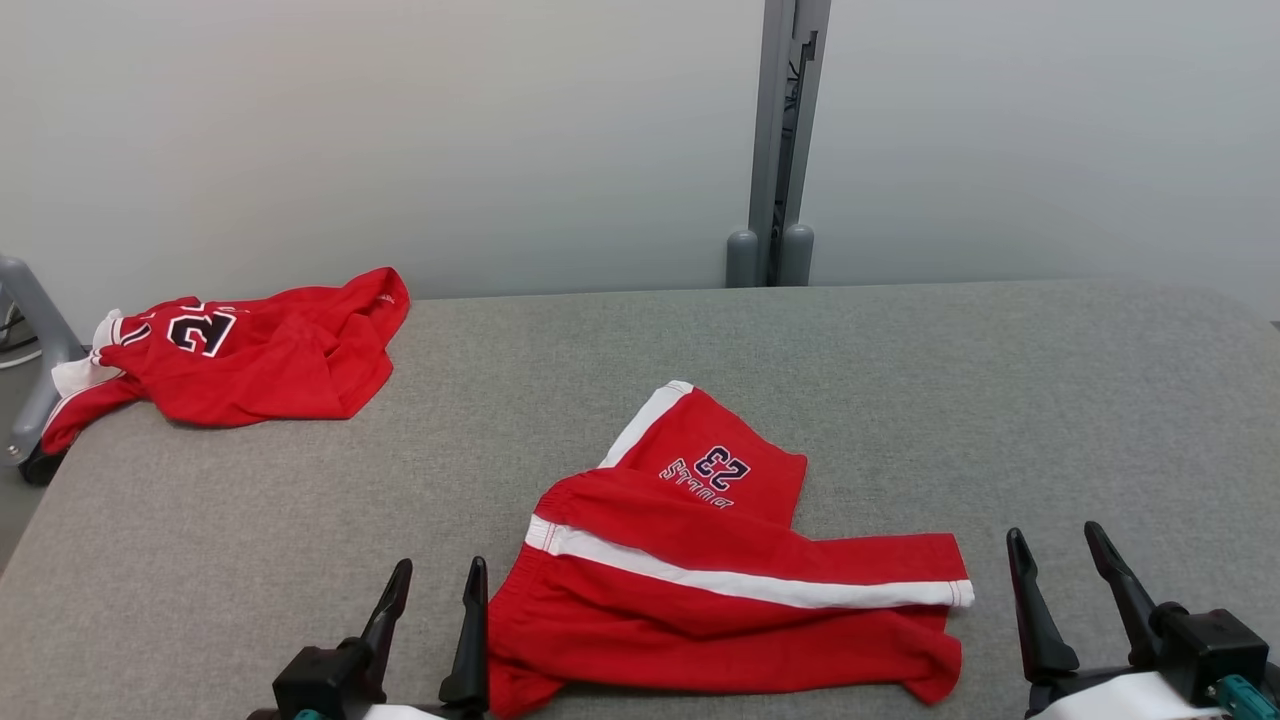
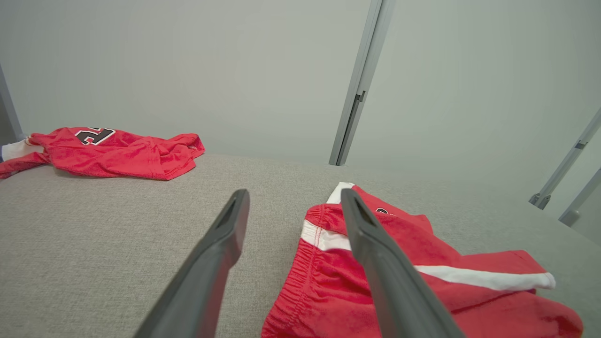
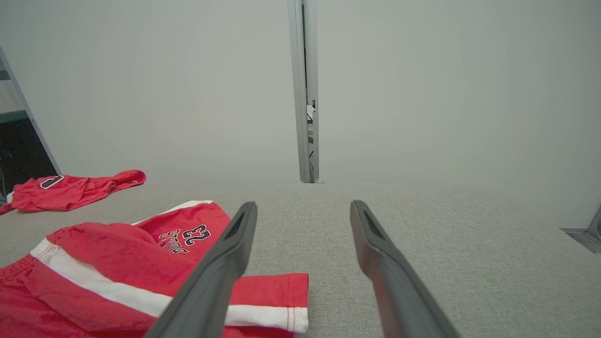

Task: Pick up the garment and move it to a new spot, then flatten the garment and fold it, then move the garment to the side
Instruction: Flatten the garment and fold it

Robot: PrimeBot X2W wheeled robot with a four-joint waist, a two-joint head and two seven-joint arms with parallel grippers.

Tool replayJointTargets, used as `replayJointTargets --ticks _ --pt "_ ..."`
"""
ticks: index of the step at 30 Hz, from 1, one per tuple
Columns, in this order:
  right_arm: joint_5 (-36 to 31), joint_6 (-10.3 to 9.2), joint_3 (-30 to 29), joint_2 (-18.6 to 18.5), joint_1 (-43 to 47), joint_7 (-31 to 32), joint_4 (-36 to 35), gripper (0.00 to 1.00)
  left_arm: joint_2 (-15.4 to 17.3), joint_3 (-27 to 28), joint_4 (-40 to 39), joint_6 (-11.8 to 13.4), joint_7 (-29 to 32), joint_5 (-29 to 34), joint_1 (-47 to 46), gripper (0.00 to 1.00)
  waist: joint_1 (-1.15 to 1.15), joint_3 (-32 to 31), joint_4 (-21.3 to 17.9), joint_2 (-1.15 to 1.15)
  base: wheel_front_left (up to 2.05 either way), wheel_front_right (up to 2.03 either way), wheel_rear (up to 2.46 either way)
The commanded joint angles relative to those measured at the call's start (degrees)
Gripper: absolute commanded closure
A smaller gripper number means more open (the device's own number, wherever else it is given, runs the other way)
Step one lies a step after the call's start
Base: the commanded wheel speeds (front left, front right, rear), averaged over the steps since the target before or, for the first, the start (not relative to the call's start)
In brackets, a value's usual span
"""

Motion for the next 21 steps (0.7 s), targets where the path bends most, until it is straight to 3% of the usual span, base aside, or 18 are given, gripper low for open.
replayJointTargets --ticks 1,21 --pt "0.5 0.01 0.0 -0.3 0.3 0.0 -0.6 0.0 0.2 0.4 0.1 -0.2 0.0 0.3 0.4 0.0 0.0 0.0 0.0 0.0 0.0 0.0 0.0" --pt "1.9 0.01 -0.4 -0.3 0.1 0.0 -0.2 0.0 -0.4 0.4 3.0 -1.0 0.2 2.0 -0.3 0.0 0.0 0.1 0.0 0.0 0.0 0.0 0.0"
